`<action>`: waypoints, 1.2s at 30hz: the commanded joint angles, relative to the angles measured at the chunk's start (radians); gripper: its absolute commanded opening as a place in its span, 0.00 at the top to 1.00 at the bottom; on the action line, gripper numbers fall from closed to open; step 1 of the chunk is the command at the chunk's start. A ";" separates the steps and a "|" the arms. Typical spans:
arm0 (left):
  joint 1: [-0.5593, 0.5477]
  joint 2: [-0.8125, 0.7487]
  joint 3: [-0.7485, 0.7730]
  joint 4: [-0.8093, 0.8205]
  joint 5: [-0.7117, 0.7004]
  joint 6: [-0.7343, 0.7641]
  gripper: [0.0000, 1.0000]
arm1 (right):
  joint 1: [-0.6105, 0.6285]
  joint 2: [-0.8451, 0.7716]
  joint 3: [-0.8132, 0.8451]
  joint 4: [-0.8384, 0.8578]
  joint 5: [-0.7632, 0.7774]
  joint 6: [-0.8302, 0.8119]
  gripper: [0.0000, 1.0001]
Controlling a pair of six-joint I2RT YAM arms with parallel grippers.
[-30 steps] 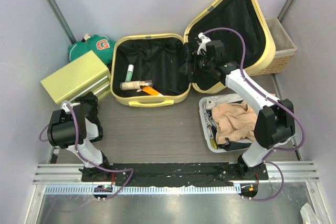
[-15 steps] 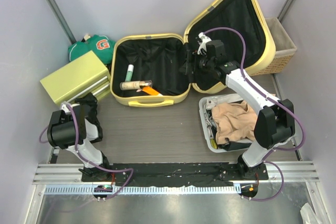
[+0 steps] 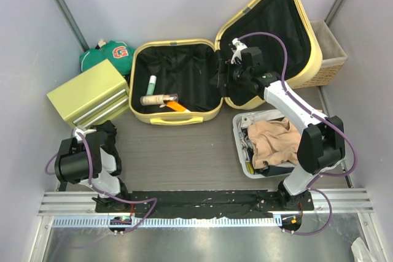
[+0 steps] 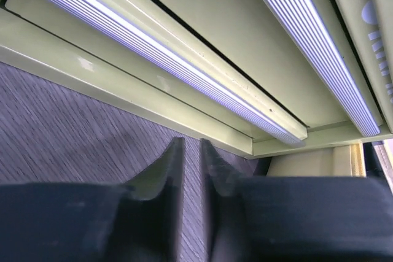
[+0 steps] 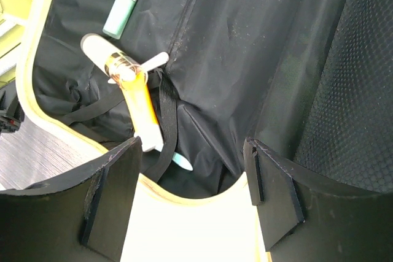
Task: Open, take out, and arrange the luggage
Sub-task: Adjust the luggage at the center of the board.
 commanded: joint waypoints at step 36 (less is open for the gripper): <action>-0.004 0.168 0.190 0.223 0.159 -0.007 0.30 | 0.178 0.402 0.378 -0.316 0.834 -0.169 0.32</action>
